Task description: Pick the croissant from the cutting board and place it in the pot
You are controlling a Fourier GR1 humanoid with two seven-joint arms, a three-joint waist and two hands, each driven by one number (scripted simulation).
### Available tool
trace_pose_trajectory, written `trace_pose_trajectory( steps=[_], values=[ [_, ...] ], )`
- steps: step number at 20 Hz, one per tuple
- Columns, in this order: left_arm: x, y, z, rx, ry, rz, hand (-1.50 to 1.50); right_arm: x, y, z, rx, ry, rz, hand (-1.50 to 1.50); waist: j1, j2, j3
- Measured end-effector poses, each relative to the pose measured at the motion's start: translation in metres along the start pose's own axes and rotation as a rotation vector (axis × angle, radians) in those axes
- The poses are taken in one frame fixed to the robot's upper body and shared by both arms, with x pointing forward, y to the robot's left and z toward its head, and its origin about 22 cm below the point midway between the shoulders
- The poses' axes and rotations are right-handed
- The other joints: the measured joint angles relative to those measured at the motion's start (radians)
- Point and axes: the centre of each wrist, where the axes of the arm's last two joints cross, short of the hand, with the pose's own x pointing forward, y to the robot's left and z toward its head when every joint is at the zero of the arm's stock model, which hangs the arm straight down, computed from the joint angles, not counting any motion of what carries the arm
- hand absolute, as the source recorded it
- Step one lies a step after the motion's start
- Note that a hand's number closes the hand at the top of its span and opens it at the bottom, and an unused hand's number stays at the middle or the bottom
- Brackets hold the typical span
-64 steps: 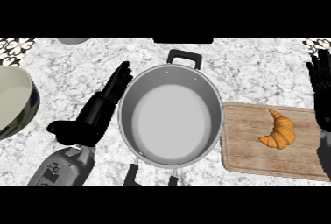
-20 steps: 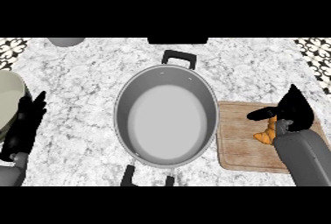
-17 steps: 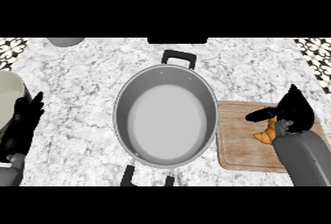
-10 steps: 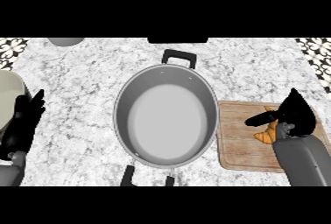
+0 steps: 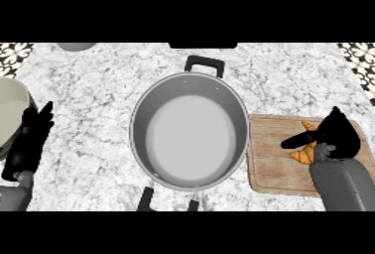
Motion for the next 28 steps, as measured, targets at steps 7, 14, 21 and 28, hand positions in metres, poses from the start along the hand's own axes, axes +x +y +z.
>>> trace_pose_trajectory(
  steps=[7, 14, 21, 28],
  values=[
    [0.001, -0.001, 0.003, -0.004, -0.006, 0.004, 0.0, -0.004, 0.001, -0.014, 0.022, 0.062, 0.015, -1.5, 0.004, 0.001, 0.0],
    [-0.004, -0.008, 0.007, -0.008, -0.006, 0.0, 0.0, -0.012, 0.013, -0.023, 0.06, 0.104, 0.026, -1.5, 0.005, 0.001, 0.001],
    [-0.002, -0.004, 0.003, -0.009, -0.008, 0.0, 0.0, -0.014, 0.023, -0.032, 0.088, 0.136, 0.012, -1.5, 0.005, 0.002, 0.001],
    [0.001, 0.0, 0.008, -0.014, -0.006, 0.002, 0.0, -0.02, 0.035, -0.038, 0.1, 0.165, -0.001, 1.5, 0.006, -0.002, -0.003]
  ],
)
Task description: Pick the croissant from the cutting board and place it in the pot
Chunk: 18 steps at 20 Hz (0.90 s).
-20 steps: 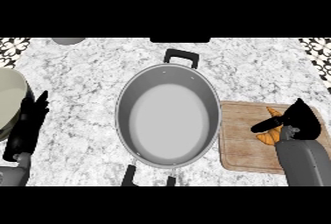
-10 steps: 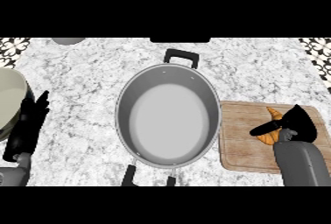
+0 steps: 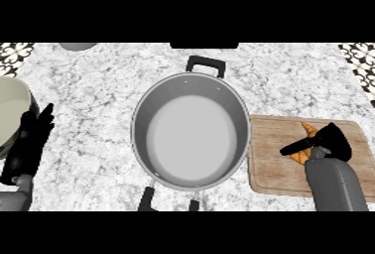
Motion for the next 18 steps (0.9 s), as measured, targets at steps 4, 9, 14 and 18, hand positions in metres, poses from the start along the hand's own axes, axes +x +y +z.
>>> trace_pose_trajectory(
  steps=[4, 9, 14, 18],
  values=[
    [-0.007, -0.001, -0.003, 0.007, -0.002, 0.002, 0.0, -0.001, -0.002, -0.006, -0.015, -0.006, -0.003, 1.5, -0.002, -0.002, -0.004],
    [-0.003, 0.003, -0.007, 0.007, -0.001, 0.0, 0.0, -0.003, -0.001, -0.006, -0.088, -0.042, 0.035, 1.5, -0.001, -0.004, -0.004],
    [-0.004, 0.001, -0.004, 0.002, -0.002, 0.006, 0.0, 0.003, -0.005, -0.003, -0.158, -0.078, 0.079, 1.5, 0.001, -0.003, -0.001],
    [-0.001, -0.003, -0.004, 0.007, 0.0, 0.002, 0.0, 0.004, -0.012, 0.003, -0.239, -0.097, 0.101, 1.5, -0.001, -0.001, 0.002]
  ],
)
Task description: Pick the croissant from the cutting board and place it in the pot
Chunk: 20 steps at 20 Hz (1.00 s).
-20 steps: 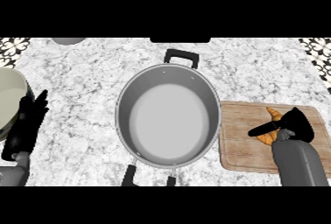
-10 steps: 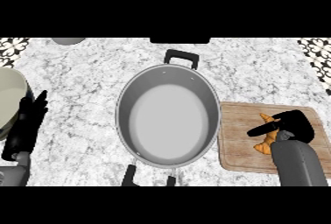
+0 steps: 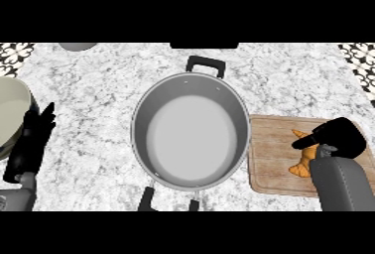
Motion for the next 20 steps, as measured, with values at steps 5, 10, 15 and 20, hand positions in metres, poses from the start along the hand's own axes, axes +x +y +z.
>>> trace_pose_trajectory(
  steps=[5, 10, 15, 20],
  values=[
    [-0.002, -0.001, -0.002, 0.01, 0.005, -0.001, 0.0, -0.015, -0.007, 0.007, -0.043, -0.233, 0.103, 1.5, -0.012, -0.002, 0.001],
    [-0.008, 0.003, 0.0, 0.024, 0.028, 0.002, 0.0, -0.035, -0.013, 0.034, -0.025, -0.687, 0.207, 1.5, -0.035, -0.014, 0.002],
    [-0.013, 0.012, 0.002, 0.045, 0.042, 0.01, 0.0, -0.063, -0.063, 0.057, -0.106, -0.961, 0.065, 1.5, -0.057, -0.016, 0.002],
    [-0.018, 0.014, 0.005, 0.038, 0.04, 0.01, 0.0, -0.081, -0.117, 0.089, -0.206, -1.162, -0.191, 1.5, -0.053, -0.014, 0.002]
  ],
)
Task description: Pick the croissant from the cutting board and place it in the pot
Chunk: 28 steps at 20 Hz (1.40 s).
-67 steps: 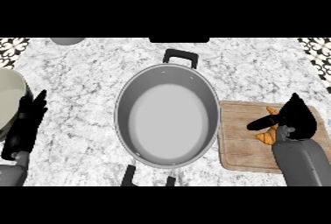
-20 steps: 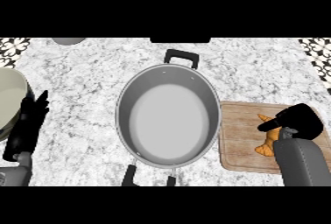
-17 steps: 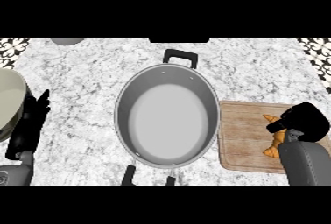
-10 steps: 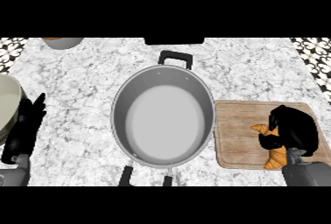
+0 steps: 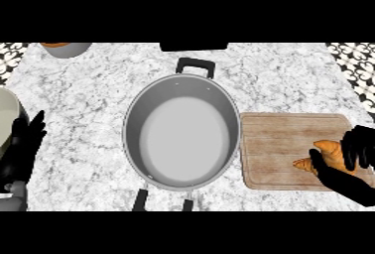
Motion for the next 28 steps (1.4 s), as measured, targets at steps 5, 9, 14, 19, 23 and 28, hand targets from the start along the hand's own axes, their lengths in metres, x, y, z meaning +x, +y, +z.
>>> trace_pose_trajectory(
  steps=[5, 9, 14, 19, 23, 28],
  values=[
    [0.004, -0.006, 0.0, -0.013, -0.011, -0.001, 0.0, 0.021, -0.045, 0.013, -0.116, -0.1, -0.059, 1.5, 0.014, 0.006, -0.001],
    [0.01, -0.006, 0.0, -0.024, -0.022, -0.007, 0.0, 0.039, -0.057, 0.002, -0.115, -0.121, -0.062, 1.5, 0.031, 0.01, -0.002],
    [0.012, -0.008, -0.001, -0.035, -0.03, -0.009, 0.0, 0.076, -0.065, -0.011, -0.053, -0.13, -0.077, 1.5, 0.044, 0.011, -0.003],
    [0.015, -0.01, -0.003, -0.044, -0.032, -0.011, 0.0, 0.127, -0.075, -0.022, -0.012, -0.141, -0.119, 1.5, 0.054, 0.014, -0.003],
    [0.016, -0.016, -0.005, -0.046, -0.042, -0.014, 0.0, 0.162, -0.069, -0.04, 0.031, -0.168, -0.168, 1.5, 0.059, 0.016, -0.002],
    [0.019, -0.013, -0.007, -0.042, -0.045, -0.014, 0.0, 0.191, -0.052, -0.056, 0.124, -0.181, -0.182, 1.5, 0.058, 0.018, -0.001]
  ],
)
